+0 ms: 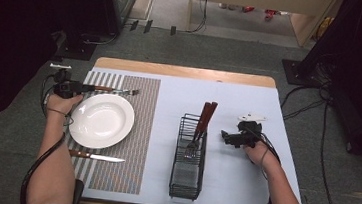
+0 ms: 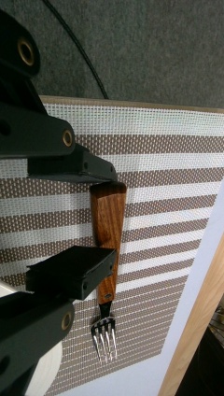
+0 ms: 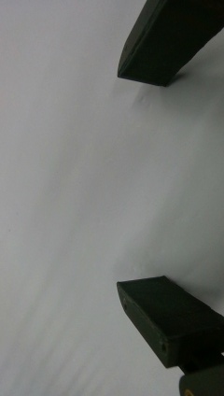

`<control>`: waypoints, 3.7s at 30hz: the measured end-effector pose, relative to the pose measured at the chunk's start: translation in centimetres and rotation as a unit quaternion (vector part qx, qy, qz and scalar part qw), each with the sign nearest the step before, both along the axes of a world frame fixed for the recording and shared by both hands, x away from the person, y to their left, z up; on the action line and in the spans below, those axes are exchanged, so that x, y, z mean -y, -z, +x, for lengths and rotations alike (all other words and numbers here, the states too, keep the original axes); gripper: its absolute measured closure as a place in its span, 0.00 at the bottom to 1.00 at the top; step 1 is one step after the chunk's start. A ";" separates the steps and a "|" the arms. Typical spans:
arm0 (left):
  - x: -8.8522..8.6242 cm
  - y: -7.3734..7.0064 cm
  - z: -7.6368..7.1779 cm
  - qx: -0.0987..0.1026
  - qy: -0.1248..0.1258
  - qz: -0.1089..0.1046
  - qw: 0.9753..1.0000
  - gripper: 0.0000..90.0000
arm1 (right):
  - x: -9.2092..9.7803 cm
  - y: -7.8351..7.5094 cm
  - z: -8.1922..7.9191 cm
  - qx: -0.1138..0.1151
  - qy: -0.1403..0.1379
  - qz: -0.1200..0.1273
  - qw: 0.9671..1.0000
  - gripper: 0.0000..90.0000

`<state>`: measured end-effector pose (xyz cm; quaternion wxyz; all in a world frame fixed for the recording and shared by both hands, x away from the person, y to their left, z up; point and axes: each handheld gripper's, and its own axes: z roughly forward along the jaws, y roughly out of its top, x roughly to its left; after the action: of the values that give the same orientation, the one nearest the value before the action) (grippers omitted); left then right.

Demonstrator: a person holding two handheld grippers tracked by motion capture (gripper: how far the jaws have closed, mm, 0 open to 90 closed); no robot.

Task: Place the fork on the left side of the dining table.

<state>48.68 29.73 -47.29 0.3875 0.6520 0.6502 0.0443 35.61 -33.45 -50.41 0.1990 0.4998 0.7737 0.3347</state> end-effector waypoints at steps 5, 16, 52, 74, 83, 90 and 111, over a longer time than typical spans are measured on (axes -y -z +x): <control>0.3 0.1 0.2 -0.012 -0.001 0.014 1.000 0.59 | 0.0 0.0 0.0 0.000 -0.001 0.000 1.000 0.01; 0.3 0.0 0.3 -0.017 -0.008 0.025 1.000 0.51 | 0.0 0.0 0.0 0.000 -0.001 0.000 1.000 0.01; 6.8 -5.9 -0.9 0.037 0.050 0.041 0.997 0.40 | 0.0 0.0 0.1 -0.002 0.000 0.002 1.000 0.01; 12.7 -7.1 -2.4 0.056 0.095 0.052 0.993 0.35 | 0.0 0.0 0.1 -0.002 -0.001 0.001 1.000 0.01; 16.2 -6.9 -3.5 0.080 0.134 0.064 0.986 0.35 | 0.1 0.0 0.1 -0.004 -0.001 0.002 1.000 0.01; 18.4 -6.6 -4.4 0.100 0.160 0.071 0.979 0.34 | 0.1 0.0 0.1 -0.003 -0.001 0.001 1.000 0.01; 24.9 -3.2 -6.0 0.094 0.245 0.103 0.959 0.29 | 0.0 0.0 0.1 -0.004 -0.002 0.001 1.000 0.01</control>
<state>42.69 4.79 -44.14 0.3764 0.8209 0.4227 0.0759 35.72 -33.49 -50.40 0.1953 0.5000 0.7749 0.3336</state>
